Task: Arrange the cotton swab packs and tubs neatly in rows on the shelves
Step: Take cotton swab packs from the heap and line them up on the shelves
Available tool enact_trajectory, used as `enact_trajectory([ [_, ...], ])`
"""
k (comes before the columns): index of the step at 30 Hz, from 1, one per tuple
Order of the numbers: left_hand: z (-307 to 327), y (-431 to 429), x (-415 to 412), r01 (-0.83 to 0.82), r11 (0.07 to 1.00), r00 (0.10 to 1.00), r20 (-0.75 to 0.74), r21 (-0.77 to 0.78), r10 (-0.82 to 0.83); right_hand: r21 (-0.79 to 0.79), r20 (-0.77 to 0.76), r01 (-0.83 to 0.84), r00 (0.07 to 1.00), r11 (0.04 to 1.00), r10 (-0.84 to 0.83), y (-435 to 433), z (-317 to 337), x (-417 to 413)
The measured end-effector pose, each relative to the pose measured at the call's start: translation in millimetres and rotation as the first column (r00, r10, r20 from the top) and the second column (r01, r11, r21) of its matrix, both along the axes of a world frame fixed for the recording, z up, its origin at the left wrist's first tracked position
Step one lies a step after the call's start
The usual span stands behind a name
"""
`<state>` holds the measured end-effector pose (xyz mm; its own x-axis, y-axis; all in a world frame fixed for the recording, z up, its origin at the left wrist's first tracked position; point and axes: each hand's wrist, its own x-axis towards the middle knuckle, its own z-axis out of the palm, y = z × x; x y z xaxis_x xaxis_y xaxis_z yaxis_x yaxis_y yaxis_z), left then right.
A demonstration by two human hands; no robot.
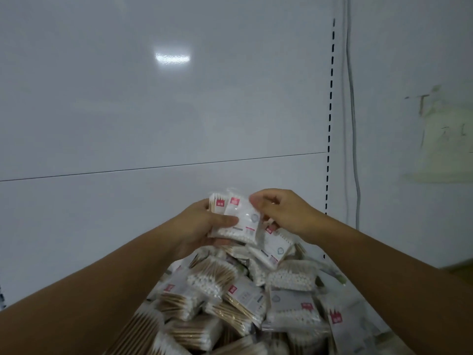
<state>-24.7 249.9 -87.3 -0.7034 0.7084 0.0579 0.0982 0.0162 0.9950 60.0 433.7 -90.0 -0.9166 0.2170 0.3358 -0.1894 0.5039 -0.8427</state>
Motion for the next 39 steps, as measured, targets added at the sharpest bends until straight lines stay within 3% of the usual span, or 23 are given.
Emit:
enact_trajectory([
  [2,1.7,-6.0,-6.5,-0.103,0.993,0.994,0.030,0.050,0.102,0.224,0.005,0.157,0.987,0.962,-0.163,16.6,-4.5,1.8],
  [3,2.6,-9.8,-9.9,-0.142,0.988,0.989,0.041,0.066,0.139,0.398,0.026,0.229,0.965,0.889,-0.260,26.7,-9.5,3.3],
  [5,2.8,-16.7,-15.4,-0.197,0.977,0.980,0.056,0.079,0.193,0.627,0.114,0.213,0.926,0.749,-0.359,39.1,-21.7,8.1],
  [7,2.2,-21.2,-17.1,-0.231,0.970,0.972,0.053,0.073,0.227,0.685,0.163,0.174,0.910,0.707,-0.382,41.6,-32.3,9.2],
  [9,1.8,-25.5,-14.8,-0.246,0.967,0.969,0.043,0.065,0.244,0.677,0.112,0.201,0.923,0.708,-0.368,40.2,-36.4,9.1],
  [12,2.1,-36.0,-8.5,-0.267,0.962,0.963,0.039,0.060,0.265,0.627,0.031,0.229,0.948,0.745,-0.317,38.4,-36.4,8.2],
  [17,4.8,-64.7,6.8,-0.380,0.922,0.925,0.052,0.077,0.377,0.439,0.047,0.158,0.979,0.885,-0.198,31.2,-38.6,5.2],
  [19,8.6,-81.7,13.6,-0.428,0.898,0.904,0.058,0.101,0.424,0.232,-0.024,0.160,0.987,0.960,-0.159,21.1,-26.2,6.2],
  [21,11.1,-103.4,21.6,-0.486,0.864,0.874,0.072,0.129,0.481,-0.094,-0.068,0.054,0.996,0.994,-0.061,-0.6,-7.3,8.4],
  [23,12.7,-128.7,33.2,-0.540,0.827,0.841,0.061,0.157,0.537,-0.329,-0.107,-0.158,0.986,0.931,0.129,-36.9,9.2,11.3],
  [25,11.9,-159.7,49.3,-0.566,0.808,0.820,0.010,0.165,0.573,-0.404,-0.118,-0.331,0.943,0.853,0.310,-85.8,18.7,13.3],
  [28,4.5,-219.2,75.7,-0.581,0.792,0.801,-0.040,0.188,0.597,-0.386,-0.062,-0.505,0.849,0.772,0.524,-177.0,27.4,12.6],
  [31,-8.7,-302.1,102.6,-0.631,0.744,0.758,-0.034,0.220,0.652,-0.370,0.006,-0.590,0.771,0.717,0.637,-276.8,28.3,6.8],
  [34,-24.7,-403.4,133.9,-0.719,0.659,0.671,-0.027,0.221,0.741,-0.441,0.077,-0.657,0.651,0.611,0.755,-386.6,19.3,6.6],
  [39,-52.6,-568.0,183.7,-0.859,0.473,0.493,0.067,0.195,0.868,-0.410,0.086,-0.747,0.539,0.523,0.838,-567.5,-10.7,19.4],
])
